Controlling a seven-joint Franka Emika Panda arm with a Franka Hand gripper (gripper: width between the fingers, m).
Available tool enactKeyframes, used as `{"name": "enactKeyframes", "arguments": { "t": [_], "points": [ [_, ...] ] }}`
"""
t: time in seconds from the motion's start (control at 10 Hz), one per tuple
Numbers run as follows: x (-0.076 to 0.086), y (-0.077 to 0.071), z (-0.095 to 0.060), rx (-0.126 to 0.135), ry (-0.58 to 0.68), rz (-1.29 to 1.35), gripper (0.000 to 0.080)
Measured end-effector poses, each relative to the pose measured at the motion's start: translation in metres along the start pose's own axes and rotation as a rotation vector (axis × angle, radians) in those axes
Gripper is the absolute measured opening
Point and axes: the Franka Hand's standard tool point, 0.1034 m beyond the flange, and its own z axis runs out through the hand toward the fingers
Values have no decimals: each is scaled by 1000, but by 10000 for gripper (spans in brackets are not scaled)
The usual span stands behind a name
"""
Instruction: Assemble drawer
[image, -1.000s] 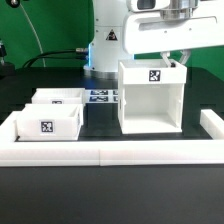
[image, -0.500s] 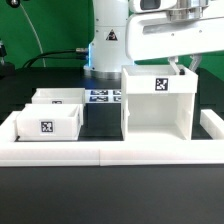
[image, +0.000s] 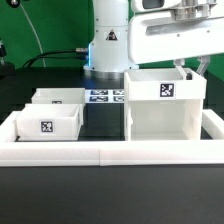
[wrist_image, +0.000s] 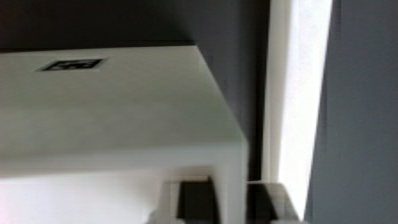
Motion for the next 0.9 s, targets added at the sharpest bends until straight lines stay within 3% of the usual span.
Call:
{"name": "enactKeyframes", "arguments": {
  "t": [0.9],
  "points": [
    [1, -7, -2, 15, 7, 439, 41]
  ]
}}
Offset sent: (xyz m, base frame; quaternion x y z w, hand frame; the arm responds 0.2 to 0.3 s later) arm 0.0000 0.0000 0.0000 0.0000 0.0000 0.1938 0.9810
